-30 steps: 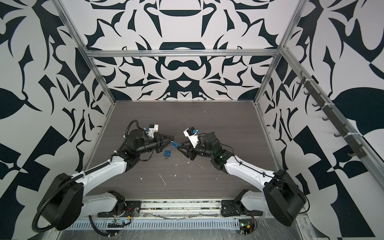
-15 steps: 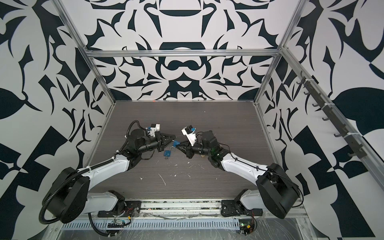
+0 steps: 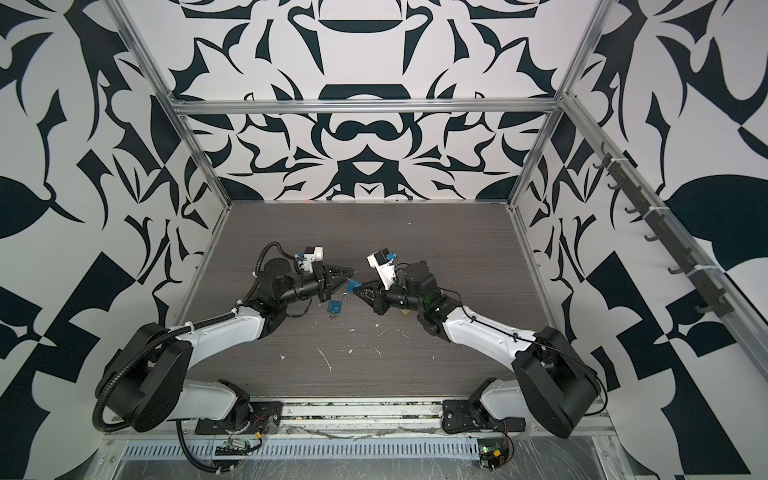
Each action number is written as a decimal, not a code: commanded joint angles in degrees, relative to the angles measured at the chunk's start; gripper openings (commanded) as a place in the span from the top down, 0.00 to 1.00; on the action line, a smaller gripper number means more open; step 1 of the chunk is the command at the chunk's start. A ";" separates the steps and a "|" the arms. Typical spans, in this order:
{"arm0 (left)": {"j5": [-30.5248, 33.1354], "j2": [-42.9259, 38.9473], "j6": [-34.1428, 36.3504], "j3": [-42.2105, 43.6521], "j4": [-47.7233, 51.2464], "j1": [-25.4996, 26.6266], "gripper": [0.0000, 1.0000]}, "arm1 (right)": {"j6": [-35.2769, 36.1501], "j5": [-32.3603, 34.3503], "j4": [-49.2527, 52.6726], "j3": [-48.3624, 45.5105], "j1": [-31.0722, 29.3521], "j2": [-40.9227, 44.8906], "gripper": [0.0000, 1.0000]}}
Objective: Lock with the key
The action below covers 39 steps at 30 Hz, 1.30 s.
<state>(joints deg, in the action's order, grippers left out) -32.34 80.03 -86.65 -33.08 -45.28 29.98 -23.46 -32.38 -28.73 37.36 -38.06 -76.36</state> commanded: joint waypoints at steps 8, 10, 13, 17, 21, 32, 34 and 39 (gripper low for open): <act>-0.97 -0.33 7.62 0.97 0.62 -3.67 0.06 | -28.70 -13.31 -20.47 1.43 9.62 -5.27 1.00; -2.00 -1.25 12.89 0.41 1.13 -7.09 0.02 | -35.86 -16.21 -21.64 1.58 11.51 -6.63 1.00; -5.12 -1.00 22.34 -1.00 -2.09 -10.55 0.01 | -45.78 -18.94 -23.08 1.24 13.02 -7.57 1.00; -10.79 2.84 29.85 -3.89 -9.23 -11.34 0.01 | -53.27 -21.01 -22.29 1.32 13.16 -5.88 1.00; -17.84 12.14 22.26 -6.41 -28.02 -11.26 0.05 | -56.47 -23.41 -20.04 1.62 13.11 -3.69 1.00; -25.07 22.18 15.11 -11.54 -36.46 -4.85 0.34 | -54.45 -24.76 -14.77 3.67 13.10 -2.99 1.00; -25.30 22.12 14.95 -10.97 -36.46 -4.07 0.40 | -53.96 -25.09 -14.46 4.50 13.10 -3.92 1.00; -24.46 20.90 14.41 -8.74 -36.40 -3.66 0.55 | -49.23 -25.26 -8.22 7.01 13.11 -4.55 1.00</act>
<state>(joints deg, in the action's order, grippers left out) -56.40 102.48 -71.59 -43.07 -78.59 26.33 -76.73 -56.27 -38.20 40.69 -24.84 -81.71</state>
